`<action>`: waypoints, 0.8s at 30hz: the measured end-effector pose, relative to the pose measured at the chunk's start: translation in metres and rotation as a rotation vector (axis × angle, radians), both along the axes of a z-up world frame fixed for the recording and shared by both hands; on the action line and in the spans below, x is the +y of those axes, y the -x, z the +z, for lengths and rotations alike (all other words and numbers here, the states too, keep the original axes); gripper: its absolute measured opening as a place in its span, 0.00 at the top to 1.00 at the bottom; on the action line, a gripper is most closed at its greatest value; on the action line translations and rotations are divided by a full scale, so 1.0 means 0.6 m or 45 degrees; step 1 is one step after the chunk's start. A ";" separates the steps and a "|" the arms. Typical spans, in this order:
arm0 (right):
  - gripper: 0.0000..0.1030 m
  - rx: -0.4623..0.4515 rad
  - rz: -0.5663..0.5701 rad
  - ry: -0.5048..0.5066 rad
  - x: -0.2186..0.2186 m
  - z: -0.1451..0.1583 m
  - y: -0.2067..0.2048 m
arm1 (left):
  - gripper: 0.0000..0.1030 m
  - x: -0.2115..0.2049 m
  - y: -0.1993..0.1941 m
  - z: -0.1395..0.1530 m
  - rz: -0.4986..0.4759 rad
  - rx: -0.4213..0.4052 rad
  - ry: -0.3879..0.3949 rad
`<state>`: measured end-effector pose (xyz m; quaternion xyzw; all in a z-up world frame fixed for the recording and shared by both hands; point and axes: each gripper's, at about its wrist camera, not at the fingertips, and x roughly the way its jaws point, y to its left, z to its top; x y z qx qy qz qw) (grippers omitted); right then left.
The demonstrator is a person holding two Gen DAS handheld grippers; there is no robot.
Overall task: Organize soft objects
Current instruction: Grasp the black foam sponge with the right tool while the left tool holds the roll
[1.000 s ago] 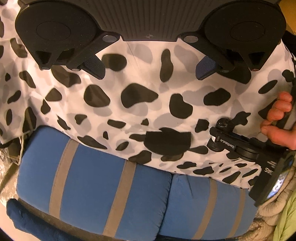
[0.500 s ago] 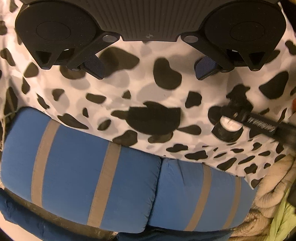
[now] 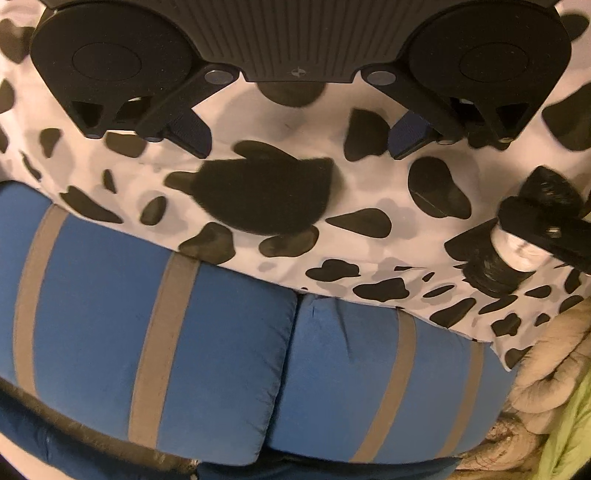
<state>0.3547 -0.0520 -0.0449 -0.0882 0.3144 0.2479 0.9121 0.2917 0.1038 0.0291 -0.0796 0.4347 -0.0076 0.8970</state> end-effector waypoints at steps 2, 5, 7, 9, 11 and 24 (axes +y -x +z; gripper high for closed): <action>0.14 0.000 -0.026 0.007 0.014 -0.012 -0.008 | 0.56 0.004 0.000 0.001 0.000 -0.001 -0.008; 0.23 -0.006 -0.084 0.021 0.033 -0.026 -0.021 | 0.56 0.009 0.001 0.003 0.003 -0.001 -0.004; 0.25 0.004 -0.136 0.019 0.042 -0.032 -0.030 | 0.56 0.013 0.002 0.003 0.015 -0.002 -0.006; 0.25 0.008 -0.159 0.005 0.055 -0.035 -0.038 | 0.56 0.017 0.001 0.003 0.031 -0.003 -0.013; 0.36 0.025 -0.206 0.007 0.066 -0.039 -0.045 | 0.56 0.020 0.000 0.001 0.046 0.007 -0.011; 0.97 0.124 -0.123 -0.025 0.015 -0.018 -0.012 | 0.56 -0.012 -0.008 -0.009 0.003 0.029 -0.008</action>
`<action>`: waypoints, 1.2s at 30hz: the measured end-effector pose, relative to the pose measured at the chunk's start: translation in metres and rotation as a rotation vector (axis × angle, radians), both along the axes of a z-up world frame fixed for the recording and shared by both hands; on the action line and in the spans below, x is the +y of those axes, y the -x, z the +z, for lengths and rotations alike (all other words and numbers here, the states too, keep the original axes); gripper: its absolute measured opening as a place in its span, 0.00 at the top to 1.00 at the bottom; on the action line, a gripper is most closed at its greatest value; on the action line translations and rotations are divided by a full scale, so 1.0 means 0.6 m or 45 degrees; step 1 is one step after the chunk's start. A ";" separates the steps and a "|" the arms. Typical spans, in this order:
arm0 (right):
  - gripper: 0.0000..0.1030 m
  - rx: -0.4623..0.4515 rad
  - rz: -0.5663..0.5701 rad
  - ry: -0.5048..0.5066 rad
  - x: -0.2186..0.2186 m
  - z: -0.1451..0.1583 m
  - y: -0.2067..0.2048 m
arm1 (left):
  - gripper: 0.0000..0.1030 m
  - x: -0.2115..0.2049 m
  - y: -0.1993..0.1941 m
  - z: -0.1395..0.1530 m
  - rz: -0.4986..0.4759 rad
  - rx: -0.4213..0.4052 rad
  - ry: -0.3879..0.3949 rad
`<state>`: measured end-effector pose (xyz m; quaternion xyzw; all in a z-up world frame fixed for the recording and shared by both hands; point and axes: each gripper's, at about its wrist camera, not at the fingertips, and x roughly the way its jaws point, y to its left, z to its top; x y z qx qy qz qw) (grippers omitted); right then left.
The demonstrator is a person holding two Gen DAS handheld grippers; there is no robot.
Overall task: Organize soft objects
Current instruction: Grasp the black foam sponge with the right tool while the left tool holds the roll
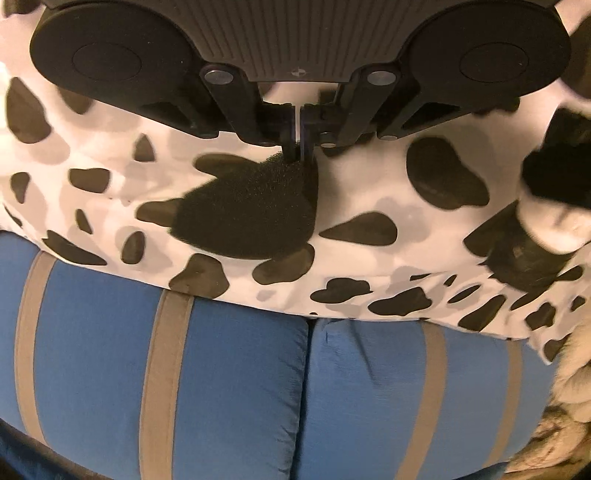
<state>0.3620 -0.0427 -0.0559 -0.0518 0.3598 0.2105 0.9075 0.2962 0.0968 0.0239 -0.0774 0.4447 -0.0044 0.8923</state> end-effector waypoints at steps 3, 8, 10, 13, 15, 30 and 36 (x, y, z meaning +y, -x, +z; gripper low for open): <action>0.97 0.019 0.057 0.011 -0.029 0.009 0.020 | 0.56 -0.005 0.001 0.000 -0.005 -0.002 0.006; 0.97 0.047 0.127 0.058 -0.090 0.026 0.056 | 0.56 -0.016 0.000 0.000 -0.022 0.001 0.006; 0.97 0.070 0.150 0.074 -0.119 0.031 0.070 | 0.56 -0.021 -0.002 0.002 -0.028 0.000 0.013; 0.97 0.117 0.204 0.109 -0.161 0.034 0.091 | 0.56 -0.031 -0.004 0.005 -0.038 -0.005 0.025; 0.97 0.164 0.215 0.139 -0.186 0.032 0.106 | 0.56 -0.040 -0.004 0.008 -0.049 -0.011 0.035; 0.21 0.183 0.031 0.107 -0.172 0.020 0.095 | 0.56 -0.055 -0.006 -0.012 -0.083 0.030 0.011; 0.24 0.171 -0.148 0.098 -0.141 -0.001 0.053 | 0.56 -0.056 -0.005 -0.013 -0.105 0.032 0.011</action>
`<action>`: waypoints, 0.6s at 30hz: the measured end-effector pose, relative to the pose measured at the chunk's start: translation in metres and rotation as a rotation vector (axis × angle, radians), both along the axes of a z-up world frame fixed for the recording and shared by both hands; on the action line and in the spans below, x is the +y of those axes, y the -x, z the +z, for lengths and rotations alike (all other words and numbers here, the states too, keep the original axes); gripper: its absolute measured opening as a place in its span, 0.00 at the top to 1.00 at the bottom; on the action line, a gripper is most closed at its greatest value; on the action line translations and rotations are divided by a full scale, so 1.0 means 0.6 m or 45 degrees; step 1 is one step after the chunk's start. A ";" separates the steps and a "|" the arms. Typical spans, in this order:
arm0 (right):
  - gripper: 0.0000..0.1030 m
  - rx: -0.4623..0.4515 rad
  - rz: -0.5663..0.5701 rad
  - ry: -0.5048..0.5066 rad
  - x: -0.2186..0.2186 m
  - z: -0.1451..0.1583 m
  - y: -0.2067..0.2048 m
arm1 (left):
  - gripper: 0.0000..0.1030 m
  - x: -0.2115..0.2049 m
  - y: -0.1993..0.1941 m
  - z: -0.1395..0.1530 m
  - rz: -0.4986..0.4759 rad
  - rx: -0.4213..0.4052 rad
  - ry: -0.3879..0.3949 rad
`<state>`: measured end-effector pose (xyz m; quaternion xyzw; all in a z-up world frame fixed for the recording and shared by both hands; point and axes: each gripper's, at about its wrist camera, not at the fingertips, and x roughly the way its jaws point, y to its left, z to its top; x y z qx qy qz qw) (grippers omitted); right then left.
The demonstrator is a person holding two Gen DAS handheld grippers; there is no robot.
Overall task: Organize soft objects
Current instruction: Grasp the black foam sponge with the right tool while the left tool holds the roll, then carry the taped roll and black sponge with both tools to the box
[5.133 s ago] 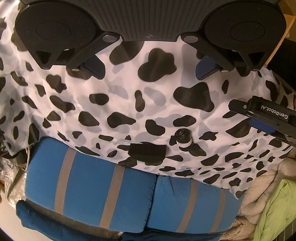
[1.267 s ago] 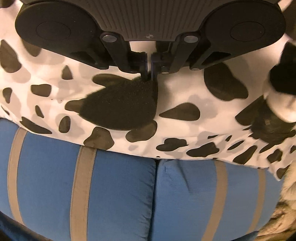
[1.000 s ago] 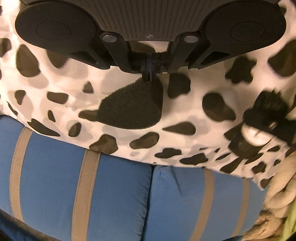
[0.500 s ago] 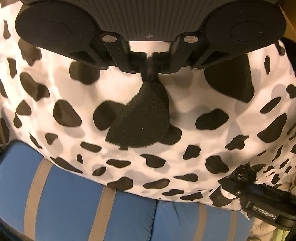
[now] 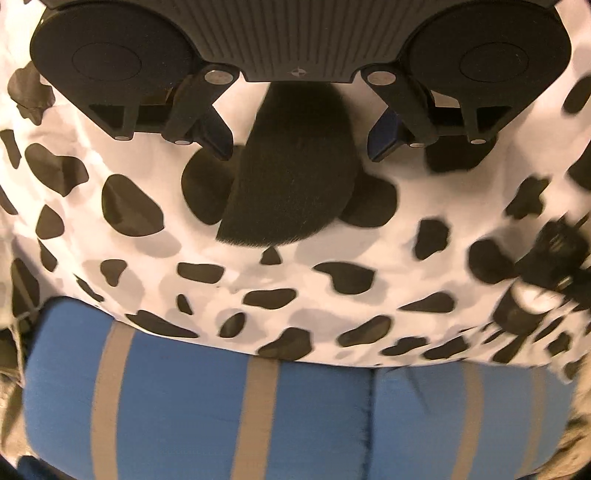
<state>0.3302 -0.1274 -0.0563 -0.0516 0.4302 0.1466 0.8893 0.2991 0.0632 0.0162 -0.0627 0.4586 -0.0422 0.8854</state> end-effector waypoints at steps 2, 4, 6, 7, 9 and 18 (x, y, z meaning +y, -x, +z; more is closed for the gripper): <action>0.34 0.003 -0.023 0.009 0.003 -0.002 -0.007 | 0.56 0.000 0.000 -0.003 -0.006 0.005 0.000; 0.35 -0.014 0.008 -0.010 0.004 0.003 -0.002 | 0.56 -0.001 0.003 -0.004 -0.014 0.010 -0.002; 0.36 -0.030 0.043 -0.005 0.003 0.012 0.006 | 0.56 -0.003 0.006 -0.003 -0.021 0.009 -0.001; 0.36 -0.034 0.054 -0.007 0.003 0.016 0.009 | 0.56 -0.004 0.008 -0.002 -0.024 0.006 0.001; 0.36 -0.035 0.076 -0.015 -0.002 0.026 0.017 | 0.56 -0.008 0.015 0.000 -0.029 0.004 0.002; 0.36 -0.045 0.110 -0.031 -0.044 0.078 0.065 | 0.56 -0.044 0.066 0.008 -0.096 -0.009 0.000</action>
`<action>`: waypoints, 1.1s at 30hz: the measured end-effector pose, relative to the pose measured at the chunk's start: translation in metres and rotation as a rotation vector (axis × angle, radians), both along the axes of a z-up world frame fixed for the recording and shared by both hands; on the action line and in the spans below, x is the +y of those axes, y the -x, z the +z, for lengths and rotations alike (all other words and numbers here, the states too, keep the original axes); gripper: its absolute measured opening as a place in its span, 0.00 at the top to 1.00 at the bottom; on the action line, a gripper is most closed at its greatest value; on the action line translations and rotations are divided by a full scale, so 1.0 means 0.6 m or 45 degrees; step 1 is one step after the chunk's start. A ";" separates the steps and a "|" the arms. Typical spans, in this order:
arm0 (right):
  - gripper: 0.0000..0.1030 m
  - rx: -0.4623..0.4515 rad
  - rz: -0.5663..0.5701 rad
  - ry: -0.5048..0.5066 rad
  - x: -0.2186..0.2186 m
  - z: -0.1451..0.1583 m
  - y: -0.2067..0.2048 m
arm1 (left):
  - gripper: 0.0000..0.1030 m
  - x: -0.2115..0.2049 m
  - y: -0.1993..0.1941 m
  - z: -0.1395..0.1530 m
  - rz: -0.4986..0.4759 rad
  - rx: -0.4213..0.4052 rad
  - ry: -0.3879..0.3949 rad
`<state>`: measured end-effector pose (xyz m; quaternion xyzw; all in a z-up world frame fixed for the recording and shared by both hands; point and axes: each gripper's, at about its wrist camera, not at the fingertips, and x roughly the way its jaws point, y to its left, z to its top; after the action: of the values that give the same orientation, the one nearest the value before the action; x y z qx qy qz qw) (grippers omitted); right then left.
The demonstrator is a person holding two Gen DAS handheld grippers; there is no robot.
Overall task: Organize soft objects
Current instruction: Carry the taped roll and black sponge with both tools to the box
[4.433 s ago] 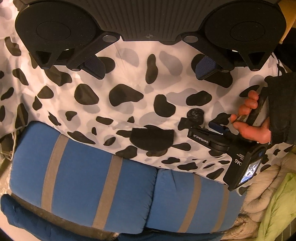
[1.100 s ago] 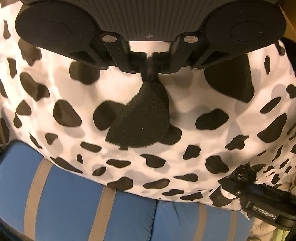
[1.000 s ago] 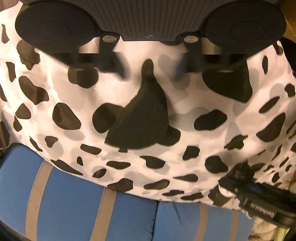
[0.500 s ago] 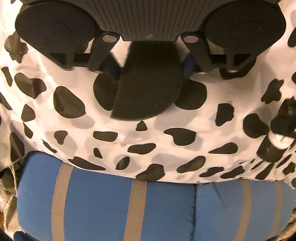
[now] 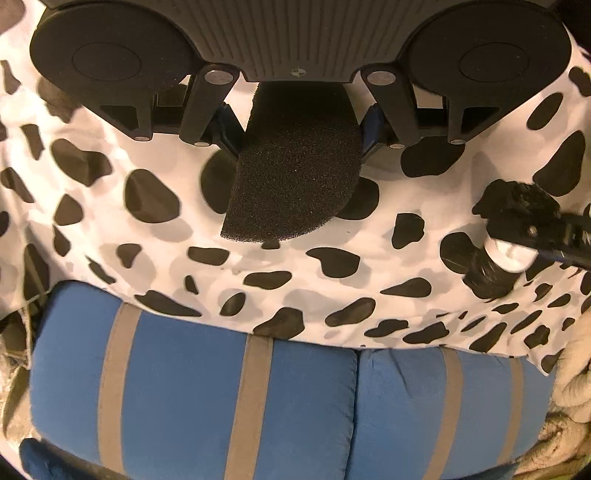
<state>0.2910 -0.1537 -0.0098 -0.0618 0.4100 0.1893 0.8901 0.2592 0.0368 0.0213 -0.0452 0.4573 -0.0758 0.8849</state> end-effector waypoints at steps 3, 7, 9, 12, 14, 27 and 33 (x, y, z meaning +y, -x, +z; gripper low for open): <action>0.36 -0.014 0.023 -0.014 -0.012 0.014 0.019 | 0.56 -0.009 0.022 0.003 -0.026 -0.006 0.014; 0.36 -0.018 0.039 -0.020 -0.024 0.025 0.043 | 0.56 -0.014 0.056 0.006 -0.021 -0.009 0.040; 0.36 -0.019 0.043 -0.030 -0.030 0.031 0.058 | 0.56 -0.015 0.071 0.006 -0.014 -0.010 0.050; 0.36 -0.026 0.050 -0.035 -0.036 0.038 0.084 | 0.56 -0.017 0.095 0.010 -0.009 -0.014 0.070; 0.36 -0.024 0.060 -0.037 -0.040 0.041 0.103 | 0.56 -0.017 0.111 0.013 -0.009 -0.022 0.091; 0.36 -0.013 0.081 -0.101 -0.072 0.061 0.207 | 0.56 -0.021 0.211 0.009 0.019 -0.024 0.150; 0.36 -0.007 0.111 -0.135 -0.082 0.069 0.249 | 0.56 -0.026 0.251 0.006 0.010 -0.018 0.166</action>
<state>0.1418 -0.2026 0.0316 -0.0326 0.3941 0.2491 0.8841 0.1087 0.0209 0.0251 -0.1039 0.4448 -0.1024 0.8837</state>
